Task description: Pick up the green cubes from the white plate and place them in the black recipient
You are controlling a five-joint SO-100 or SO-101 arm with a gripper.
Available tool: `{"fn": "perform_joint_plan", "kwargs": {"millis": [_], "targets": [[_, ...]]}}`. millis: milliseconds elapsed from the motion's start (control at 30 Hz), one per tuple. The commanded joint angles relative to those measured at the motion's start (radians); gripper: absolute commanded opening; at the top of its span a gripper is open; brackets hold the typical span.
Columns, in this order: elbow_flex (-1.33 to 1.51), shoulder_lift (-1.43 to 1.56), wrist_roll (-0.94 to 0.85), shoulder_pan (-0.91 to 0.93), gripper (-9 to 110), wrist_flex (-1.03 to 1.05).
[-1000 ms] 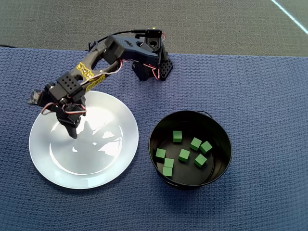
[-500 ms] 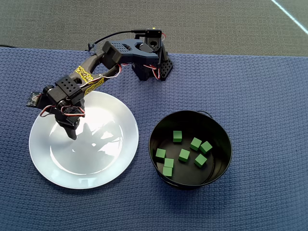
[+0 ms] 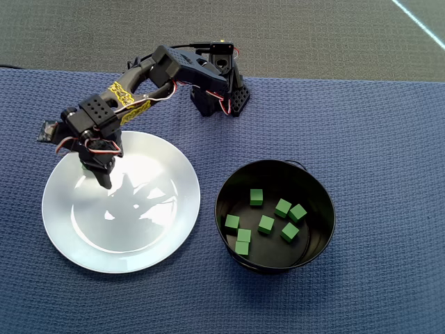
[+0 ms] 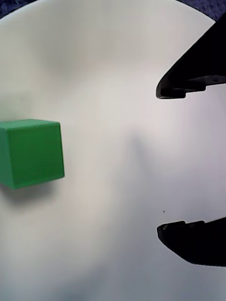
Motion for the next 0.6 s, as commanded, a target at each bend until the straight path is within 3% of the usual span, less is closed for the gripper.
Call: {"fn": "perform_joint_plan", "kwargs": {"millis": [0,567], "targets": [[0.002,0.112,-0.025,0.029,26,0.207],[-0.114,0.034,-0.074,0.144,27,0.069]]}}
